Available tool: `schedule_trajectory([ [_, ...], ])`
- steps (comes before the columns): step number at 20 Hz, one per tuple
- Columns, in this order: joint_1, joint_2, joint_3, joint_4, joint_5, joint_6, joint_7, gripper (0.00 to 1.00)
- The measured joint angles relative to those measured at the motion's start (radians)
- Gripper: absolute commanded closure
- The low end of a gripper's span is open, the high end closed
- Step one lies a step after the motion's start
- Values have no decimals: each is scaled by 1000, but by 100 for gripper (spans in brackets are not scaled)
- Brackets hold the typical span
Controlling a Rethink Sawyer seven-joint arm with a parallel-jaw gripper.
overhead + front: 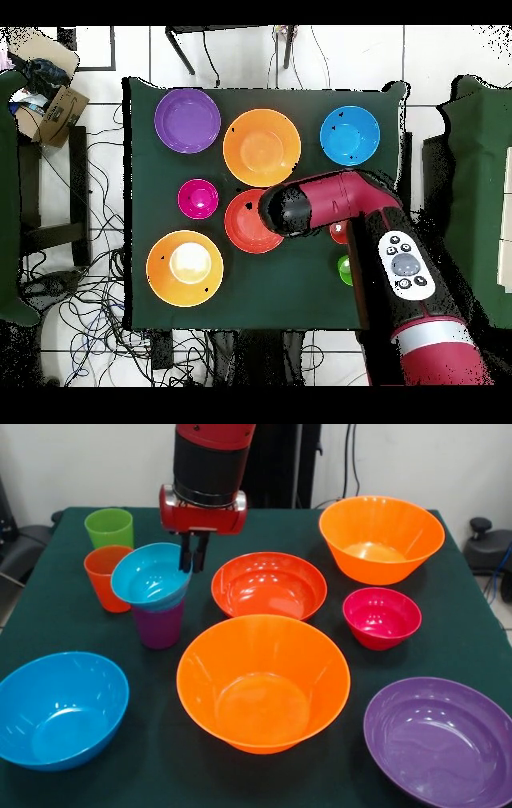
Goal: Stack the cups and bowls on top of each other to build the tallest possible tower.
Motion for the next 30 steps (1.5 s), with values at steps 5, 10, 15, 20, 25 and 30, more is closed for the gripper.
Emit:
schedule_trajectory([
  [5, -2, 19, 0, -18, -8, 0, 0, 100],
  [10, -2, 22, 0, -37, -8, 0, 0, 100],
  [15, -2, 31, 0, -56, -8, 0, 0, 100],
  [20, -2, 42, 0, -76, -8, 0, 0, 100],
  [25, -5, 52, 0, -86, -8, 0, 0, 0],
  [30, -8, 58, 1, -87, -8, 0, 0, 0],
])
